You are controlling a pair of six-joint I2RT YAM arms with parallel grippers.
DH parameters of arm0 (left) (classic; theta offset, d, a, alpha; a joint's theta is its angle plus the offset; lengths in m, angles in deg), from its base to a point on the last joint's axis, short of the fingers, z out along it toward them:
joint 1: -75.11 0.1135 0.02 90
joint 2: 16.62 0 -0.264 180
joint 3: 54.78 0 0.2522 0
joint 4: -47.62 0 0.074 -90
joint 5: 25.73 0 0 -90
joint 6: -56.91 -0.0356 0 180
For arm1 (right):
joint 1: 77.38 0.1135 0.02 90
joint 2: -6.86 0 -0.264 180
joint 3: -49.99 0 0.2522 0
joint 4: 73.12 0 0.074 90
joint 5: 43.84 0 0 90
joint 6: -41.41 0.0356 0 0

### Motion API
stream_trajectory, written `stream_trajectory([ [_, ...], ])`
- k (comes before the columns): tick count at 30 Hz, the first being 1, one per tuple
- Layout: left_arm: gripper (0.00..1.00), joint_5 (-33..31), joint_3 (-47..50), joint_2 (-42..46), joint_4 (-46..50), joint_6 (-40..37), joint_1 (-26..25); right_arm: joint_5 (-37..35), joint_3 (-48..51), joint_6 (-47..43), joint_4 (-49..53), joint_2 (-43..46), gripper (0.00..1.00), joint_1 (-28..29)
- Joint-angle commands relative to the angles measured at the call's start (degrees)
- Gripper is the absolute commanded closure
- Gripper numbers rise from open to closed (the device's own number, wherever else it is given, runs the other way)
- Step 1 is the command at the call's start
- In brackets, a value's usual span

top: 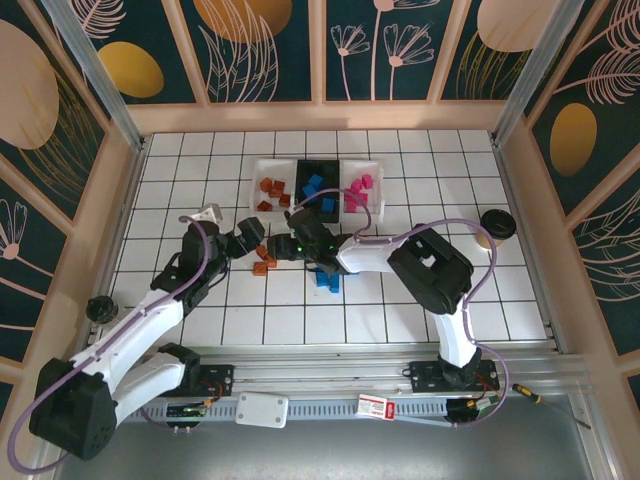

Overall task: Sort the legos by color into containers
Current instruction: Pick up the lego from the center of the table, then place the lego in the container.

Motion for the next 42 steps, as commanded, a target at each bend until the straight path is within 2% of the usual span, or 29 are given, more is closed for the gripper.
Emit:
stream_trajectory([
  [1,0.01,-1.7,1.4,2.6,1.5,0.4,-0.1,-1.4,-2.5,1.1,2.7,-2.2,0.44,0.3],
  [9,0.01,-2.1,2.3,3.8,3.1,-0.1,-0.2,-2.7,-3.3,1.7,6.5,-4.3,0.5,0.0],
  [12,0.01,-2.4,2.3,4.0,3.8,-0.4,-0.1,-3.5,-1.4,1.6,6.6,-3.1,0.59,0.0],
  [18,0.01,-2.4,2.5,4.0,4.6,-0.6,-0.1,-4.8,6.7,1.7,2.6,3.4,0.78,-1.4],
  [25,0.01,-3.0,3.3,3.6,6.1,-0.6,-0.1,-5.9,11.3,-1.5,1.7,13.9,0.85,-2.2],
  [28,0.01,-3.2,3.7,3.2,6.6,-0.5,-0.1,-4.7,8.3,-4.1,2.5,16.5,0.87,-2.2],
  [31,0.01,-3.8,3.7,2.5,7.2,-0.3,-0.1,-4.0,2.9,-6.4,3.4,15.3,0.87,-2.7],
  [36,0.01,-3.6,3.9,1.6,7.6,0.0,-0.1,-4.0,-9.3,-8.3,4.3,6.2,0.88,-5.5],
  [42,0.01,-2.4,4.6,0.9,7.5,-0.1,-0.1,0.6,-24.4,-8.7,5.6,-5.5,0.85,-8.9],
])
